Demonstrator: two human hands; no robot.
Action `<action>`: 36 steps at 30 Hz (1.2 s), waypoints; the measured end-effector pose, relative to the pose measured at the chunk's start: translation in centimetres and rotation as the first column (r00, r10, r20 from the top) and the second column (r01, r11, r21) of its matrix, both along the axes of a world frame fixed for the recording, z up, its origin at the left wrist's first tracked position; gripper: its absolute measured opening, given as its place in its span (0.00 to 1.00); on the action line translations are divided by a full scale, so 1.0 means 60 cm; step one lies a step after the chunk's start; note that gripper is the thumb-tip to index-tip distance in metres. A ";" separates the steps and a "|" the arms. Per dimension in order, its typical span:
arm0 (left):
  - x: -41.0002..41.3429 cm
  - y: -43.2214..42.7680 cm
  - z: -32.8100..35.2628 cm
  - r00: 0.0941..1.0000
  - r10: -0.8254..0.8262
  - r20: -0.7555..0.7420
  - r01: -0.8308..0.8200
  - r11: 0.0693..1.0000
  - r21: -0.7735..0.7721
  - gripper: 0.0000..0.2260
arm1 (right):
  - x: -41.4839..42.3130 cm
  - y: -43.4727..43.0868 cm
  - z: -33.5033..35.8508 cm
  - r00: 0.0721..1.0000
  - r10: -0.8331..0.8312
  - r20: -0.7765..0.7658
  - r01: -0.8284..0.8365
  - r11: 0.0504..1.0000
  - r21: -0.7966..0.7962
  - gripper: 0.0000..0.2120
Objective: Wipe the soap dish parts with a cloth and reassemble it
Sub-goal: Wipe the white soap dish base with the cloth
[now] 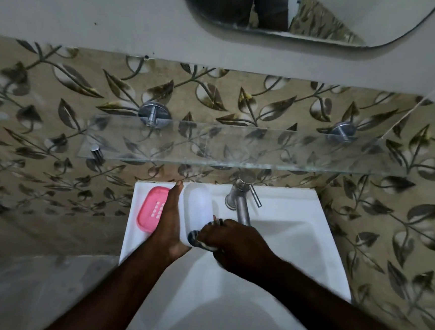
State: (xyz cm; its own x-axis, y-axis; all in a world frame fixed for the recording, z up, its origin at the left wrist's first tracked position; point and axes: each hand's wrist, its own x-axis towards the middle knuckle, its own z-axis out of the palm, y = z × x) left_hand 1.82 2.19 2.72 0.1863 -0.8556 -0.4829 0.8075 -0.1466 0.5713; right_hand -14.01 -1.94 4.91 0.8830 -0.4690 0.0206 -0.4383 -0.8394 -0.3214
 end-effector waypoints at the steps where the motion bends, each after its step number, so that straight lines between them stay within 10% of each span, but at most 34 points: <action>1: 0.001 -0.002 -0.001 1.000 -0.002 0.009 0.002 1.000 -0.007 0.20 | 0.000 -0.003 0.007 1.000 -0.014 0.021 0.013 0.998 0.061 0.21; 8: 0.005 0.017 -0.022 0.999 -0.007 -0.038 0.006 0.999 -0.032 0.25 | 0.009 -0.022 0.066 0.849 -0.499 0.173 0.317 0.743 0.589 0.06; 20: -0.001 0.020 -0.010 0.986 -0.146 -0.086 0.149 0.988 0.030 0.32 | 0.024 0.032 0.037 0.992 0.088 0.094 -0.089 0.996 0.010 0.14; 25: -0.033 0.016 -0.005 0.994 -0.068 -0.090 0.067 0.998 -0.013 0.26 | 0.045 0.015 0.044 0.984 -0.108 0.142 0.138 0.965 -0.222 0.13; 31: -0.045 0.005 -0.015 0.995 0.094 0.038 -0.098 0.991 0.092 0.24 | 0.074 0.017 0.040 0.935 -0.353 0.019 0.354 0.935 -0.021 0.09; 36: -0.031 0.009 -0.018 0.959 0.089 0.270 -0.113 0.991 0.075 0.22 | 0.049 0.029 0.050 0.909 -0.410 -0.081 0.357 0.662 0.659 0.14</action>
State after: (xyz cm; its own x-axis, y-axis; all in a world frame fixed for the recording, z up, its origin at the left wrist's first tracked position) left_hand -0.03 2.73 1.65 0.4010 -0.7817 -0.4776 0.6419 -0.1321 0.7553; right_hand -11.06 -0.18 7.93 0.6301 -0.6853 -0.3652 -0.6287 -0.1743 -0.7579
